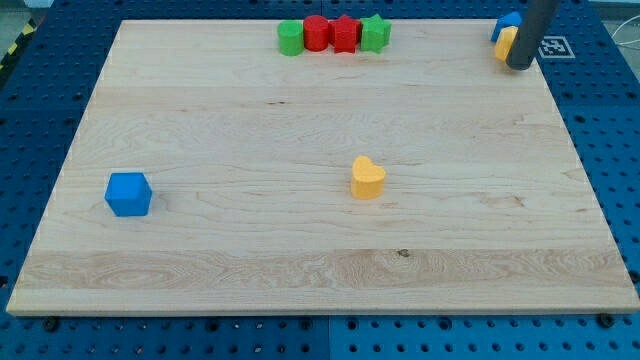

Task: Point at the yellow heart

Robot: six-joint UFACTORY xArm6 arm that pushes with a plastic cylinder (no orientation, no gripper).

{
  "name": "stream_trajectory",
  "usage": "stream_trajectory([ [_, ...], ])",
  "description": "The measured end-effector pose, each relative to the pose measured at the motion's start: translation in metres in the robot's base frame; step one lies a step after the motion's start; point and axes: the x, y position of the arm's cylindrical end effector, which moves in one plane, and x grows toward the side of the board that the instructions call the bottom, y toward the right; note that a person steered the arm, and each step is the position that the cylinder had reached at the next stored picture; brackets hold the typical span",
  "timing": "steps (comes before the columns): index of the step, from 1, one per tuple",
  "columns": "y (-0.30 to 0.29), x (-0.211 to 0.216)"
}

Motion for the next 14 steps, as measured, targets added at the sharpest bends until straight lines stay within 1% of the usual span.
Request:
stream_trajectory([
  [2,0.001,0.001],
  [3,0.012,0.036],
  [4,0.004,0.089],
  [5,-0.042,0.115],
  [6,-0.110,0.130],
  [7,-0.180,0.130],
  [8,-0.242,0.144],
  [9,-0.290,0.167],
  [10,-0.321,0.180],
  [11,-0.333,0.180],
  [14,-0.329,0.183],
])
